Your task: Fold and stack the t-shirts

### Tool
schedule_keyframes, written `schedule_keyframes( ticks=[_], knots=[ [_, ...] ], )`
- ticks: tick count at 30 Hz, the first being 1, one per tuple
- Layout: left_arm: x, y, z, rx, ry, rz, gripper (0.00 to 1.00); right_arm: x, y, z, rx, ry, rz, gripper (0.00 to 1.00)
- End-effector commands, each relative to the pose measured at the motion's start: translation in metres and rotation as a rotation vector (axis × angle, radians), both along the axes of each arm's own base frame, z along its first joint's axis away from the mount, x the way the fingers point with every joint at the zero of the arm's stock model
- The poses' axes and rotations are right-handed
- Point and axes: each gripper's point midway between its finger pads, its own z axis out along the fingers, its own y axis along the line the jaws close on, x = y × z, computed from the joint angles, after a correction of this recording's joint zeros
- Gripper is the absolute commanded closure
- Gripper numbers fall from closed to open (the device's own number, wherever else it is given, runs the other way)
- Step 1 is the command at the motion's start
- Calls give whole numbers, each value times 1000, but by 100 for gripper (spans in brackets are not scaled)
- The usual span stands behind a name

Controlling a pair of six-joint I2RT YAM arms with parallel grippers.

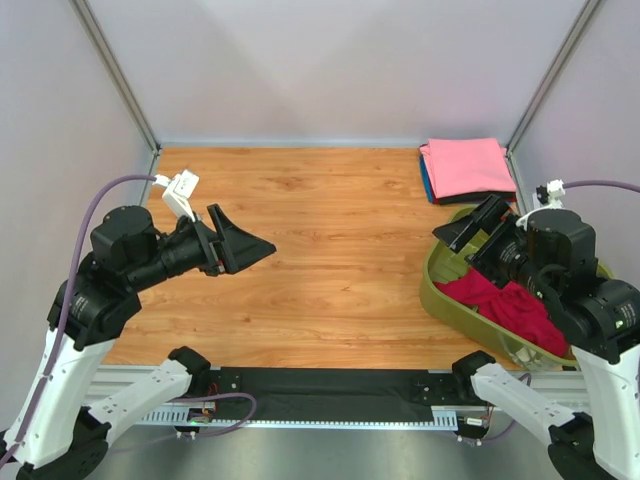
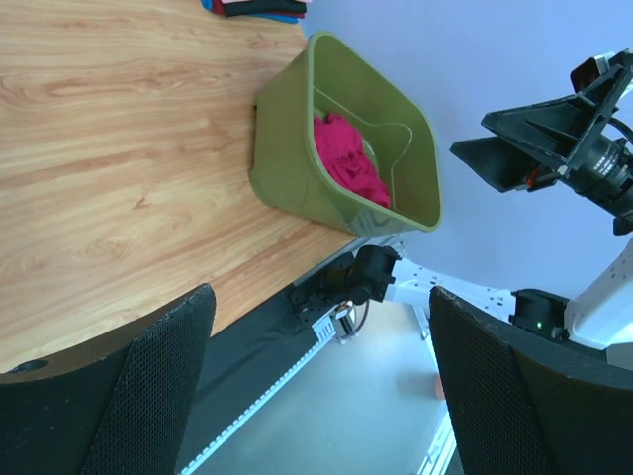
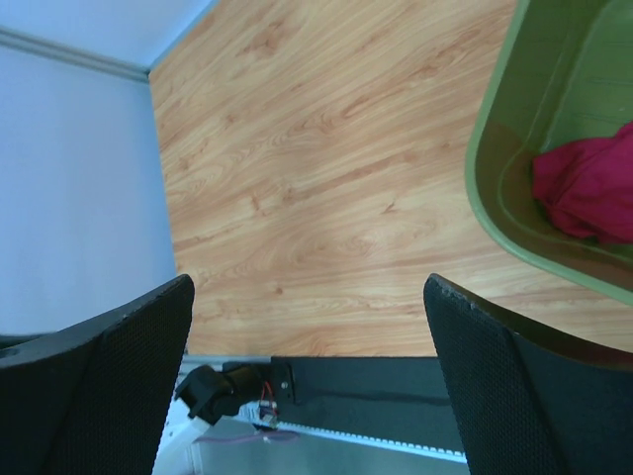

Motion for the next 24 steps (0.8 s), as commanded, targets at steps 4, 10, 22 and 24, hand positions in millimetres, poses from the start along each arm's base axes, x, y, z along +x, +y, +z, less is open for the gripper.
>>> schedule_keyframes(
  ticks=[4,10,22,24],
  knots=[
    [2,0,3,3,-27,-2,5,13,-53,-1,-127,-53,-276,0],
    [1,6,-5,59,6,15,6,33,-101,6,-342,-30,-524,0],
    [-12,18,-20,130,57,16,7,61,-187,-152,-302,629,-799,6],
    [-11,20,-26,143,64,24,7,49,-202,-182,-292,732,-860,6]
  ],
)
